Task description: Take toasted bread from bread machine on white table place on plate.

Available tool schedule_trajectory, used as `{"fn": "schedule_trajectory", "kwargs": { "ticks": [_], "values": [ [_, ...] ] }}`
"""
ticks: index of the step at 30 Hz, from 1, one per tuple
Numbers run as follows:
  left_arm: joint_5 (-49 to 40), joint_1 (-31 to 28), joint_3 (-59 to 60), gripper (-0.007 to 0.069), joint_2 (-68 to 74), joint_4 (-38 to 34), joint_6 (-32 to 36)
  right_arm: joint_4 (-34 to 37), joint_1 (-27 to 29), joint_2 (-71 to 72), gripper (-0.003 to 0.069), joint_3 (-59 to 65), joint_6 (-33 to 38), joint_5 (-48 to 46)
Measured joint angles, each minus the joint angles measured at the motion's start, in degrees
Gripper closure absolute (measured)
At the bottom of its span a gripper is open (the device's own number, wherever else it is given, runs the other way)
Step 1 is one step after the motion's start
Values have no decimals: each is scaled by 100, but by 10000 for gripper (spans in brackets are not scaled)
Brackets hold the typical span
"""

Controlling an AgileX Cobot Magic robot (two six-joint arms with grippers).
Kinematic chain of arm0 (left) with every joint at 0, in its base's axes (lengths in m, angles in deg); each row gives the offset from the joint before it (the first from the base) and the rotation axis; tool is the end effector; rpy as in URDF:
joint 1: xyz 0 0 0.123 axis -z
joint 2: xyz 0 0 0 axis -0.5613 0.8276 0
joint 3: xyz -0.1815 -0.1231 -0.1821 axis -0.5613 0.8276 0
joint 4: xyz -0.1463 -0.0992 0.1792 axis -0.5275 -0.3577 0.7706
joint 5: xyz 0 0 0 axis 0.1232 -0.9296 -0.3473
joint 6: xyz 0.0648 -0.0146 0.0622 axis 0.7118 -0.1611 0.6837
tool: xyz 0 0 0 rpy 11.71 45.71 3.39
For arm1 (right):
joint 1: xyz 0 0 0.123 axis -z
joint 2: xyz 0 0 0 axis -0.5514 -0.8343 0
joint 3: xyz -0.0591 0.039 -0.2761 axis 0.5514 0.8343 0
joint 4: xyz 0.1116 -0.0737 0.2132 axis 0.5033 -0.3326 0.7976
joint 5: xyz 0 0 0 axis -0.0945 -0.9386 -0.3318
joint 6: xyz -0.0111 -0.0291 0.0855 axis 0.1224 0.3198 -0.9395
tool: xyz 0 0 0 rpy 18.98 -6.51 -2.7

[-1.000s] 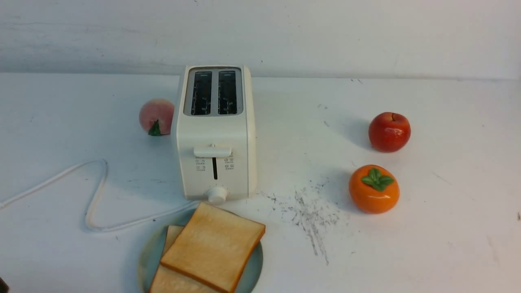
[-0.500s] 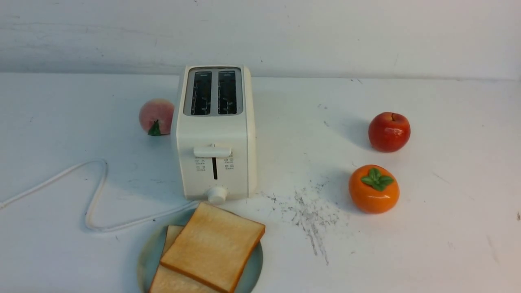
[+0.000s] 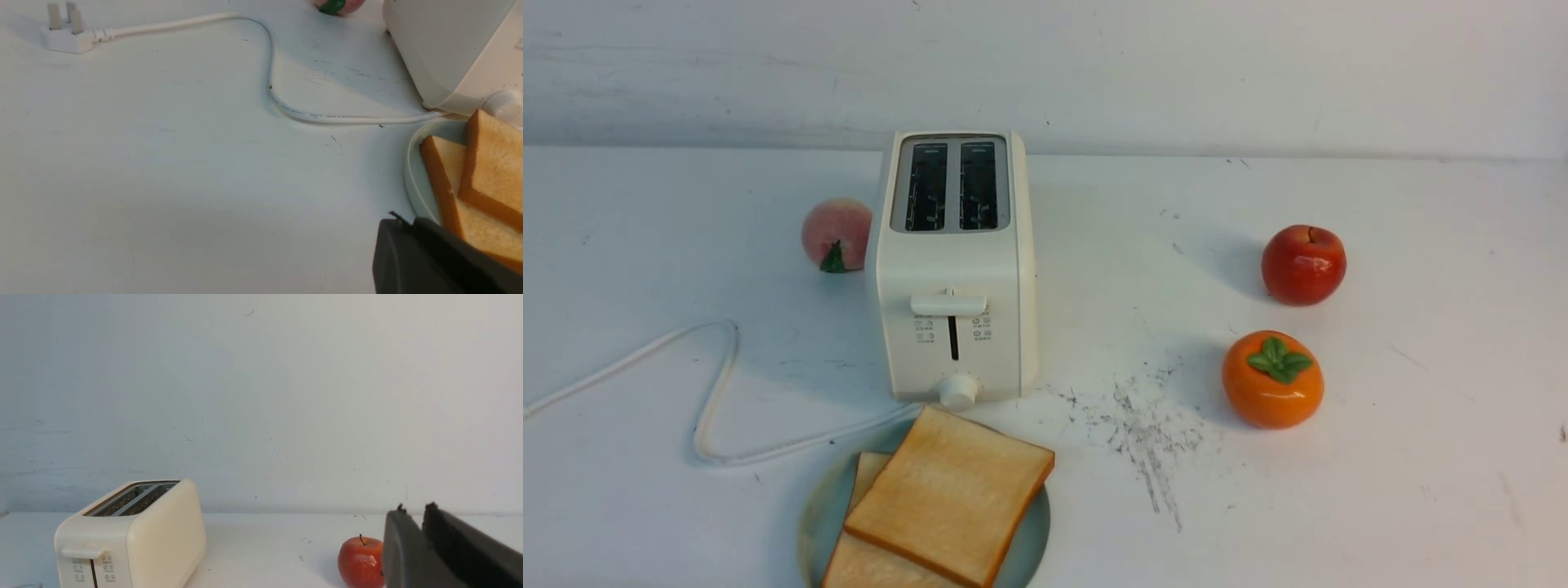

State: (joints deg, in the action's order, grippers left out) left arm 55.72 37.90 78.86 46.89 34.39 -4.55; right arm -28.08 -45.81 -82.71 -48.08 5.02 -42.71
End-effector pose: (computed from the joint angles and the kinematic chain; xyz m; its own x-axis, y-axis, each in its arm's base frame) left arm 0.0522 -0.0025 0.1687 -0.3143 -0.3303 -0.8900 -0.0567 0.9424 -0.3297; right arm 0.0360 0.0087 0.2781 0.1986 0.1374 -0.9704 -0.2412 0.9665 0.0875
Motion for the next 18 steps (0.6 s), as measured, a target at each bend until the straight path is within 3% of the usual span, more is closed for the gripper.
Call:
{"fn": "schedule_trajectory", "kwargs": {
  "ticks": [8,18],
  "values": [
    [0,0,0,589,0,0,0,0,26,0,572,0,0,-110],
    [0,0,0,587,0,0,0,-59,1167,0,560,1116,0,-1106]
  ]
}}
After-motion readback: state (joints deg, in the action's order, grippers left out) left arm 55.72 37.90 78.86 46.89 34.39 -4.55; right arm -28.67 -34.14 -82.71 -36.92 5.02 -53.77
